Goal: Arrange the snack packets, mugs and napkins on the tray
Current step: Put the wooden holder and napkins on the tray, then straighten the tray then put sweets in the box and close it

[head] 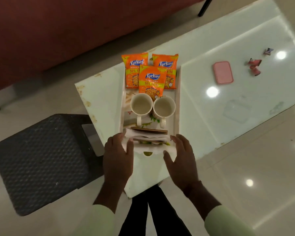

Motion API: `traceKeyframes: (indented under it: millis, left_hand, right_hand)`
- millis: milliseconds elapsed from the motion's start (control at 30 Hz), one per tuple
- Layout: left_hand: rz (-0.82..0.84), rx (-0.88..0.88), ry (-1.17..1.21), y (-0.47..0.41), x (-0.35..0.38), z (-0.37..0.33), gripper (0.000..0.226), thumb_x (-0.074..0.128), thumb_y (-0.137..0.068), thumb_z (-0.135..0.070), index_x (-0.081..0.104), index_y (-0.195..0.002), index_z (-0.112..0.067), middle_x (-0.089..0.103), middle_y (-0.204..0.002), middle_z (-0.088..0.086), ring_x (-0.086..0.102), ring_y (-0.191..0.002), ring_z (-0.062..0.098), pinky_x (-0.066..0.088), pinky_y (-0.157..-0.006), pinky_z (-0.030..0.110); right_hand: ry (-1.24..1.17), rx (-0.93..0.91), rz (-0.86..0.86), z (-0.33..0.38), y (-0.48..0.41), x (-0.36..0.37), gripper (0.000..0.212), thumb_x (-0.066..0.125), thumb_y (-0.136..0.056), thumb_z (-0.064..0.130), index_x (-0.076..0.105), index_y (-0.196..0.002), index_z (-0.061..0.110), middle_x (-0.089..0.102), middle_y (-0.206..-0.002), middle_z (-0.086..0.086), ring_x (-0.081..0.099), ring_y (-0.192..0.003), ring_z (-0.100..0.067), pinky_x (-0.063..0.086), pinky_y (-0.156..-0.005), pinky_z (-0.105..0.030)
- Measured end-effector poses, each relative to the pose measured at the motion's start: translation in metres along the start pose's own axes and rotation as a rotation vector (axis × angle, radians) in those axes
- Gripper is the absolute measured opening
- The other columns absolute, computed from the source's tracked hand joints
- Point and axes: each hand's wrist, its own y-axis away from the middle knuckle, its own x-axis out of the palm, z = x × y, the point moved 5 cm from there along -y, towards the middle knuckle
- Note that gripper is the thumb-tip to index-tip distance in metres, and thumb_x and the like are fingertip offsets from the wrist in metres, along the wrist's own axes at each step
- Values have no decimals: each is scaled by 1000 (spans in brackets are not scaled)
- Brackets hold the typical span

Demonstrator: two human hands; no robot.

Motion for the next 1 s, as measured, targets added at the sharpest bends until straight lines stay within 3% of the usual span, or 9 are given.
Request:
traceKeyframes:
  millis: [133, 200, 300, 467, 767, 1000]
  left_hand:
    - [-4, 275, -193, 36, -23, -20, 56, 44, -97, -47, 38, -143, -17, 37, -153, 9, 31, -144, 27, 28, -115, 44]
    - [16, 357, -252, 52, -38, -29, 62, 40, -98, -50, 27, -150, -18, 20, -162, 8, 12, -151, 27, 16, -119, 44]
    - [56, 420, -337, 72, -58, -42, 70, 33, -99, -55, 15, -155, -18, 4, -165, 8, -3, -152, 26, 9, -120, 46]
    - [116, 501, -414, 113, -92, -67, 74, 33, -99, -55, 11, -155, -13, 3, -165, 13, -4, -152, 29, 14, -121, 50]
    - [147, 516, -463, 144, -113, -90, 77, 34, -98, -55, 7, -156, -12, 1, -164, 15, -1, -152, 32, 11, -122, 47]
    - [83, 367, -453, 132, -93, -109, 76, 37, -98, -53, 12, -155, -9, 4, -164, 15, 2, -152, 32, 17, -121, 50]
  right_hand:
    - [163, -50, 16, 35, 23, -35, 71, 59, -90, 41, 32, -150, 16, 25, -161, -9, 23, -149, -26, 24, -114, -38]
    - [215, -83, 12, 55, 35, -57, 75, 56, -91, 44, 27, -153, 14, 19, -163, -11, 16, -151, -29, 22, -116, -42]
    - [269, -130, 24, 77, 50, -88, 79, 54, -92, 46, 20, -156, 15, 11, -165, -11, 8, -152, -29, 20, -118, -44]
    - [329, -121, 28, 100, 79, -132, 83, 50, -92, 52, 9, -157, 21, 2, -166, -8, 2, -153, -28, 18, -120, -50]
    - [371, -81, 27, 89, 98, -165, 84, 50, -91, 53, 6, -156, 24, 0, -166, -5, 0, -153, -27, 19, -120, -53]
    - [408, -217, 114, 67, 58, -198, 84, 51, -92, 51, 6, -157, 24, -2, -166, -5, -1, -153, -26, 14, -121, -49]
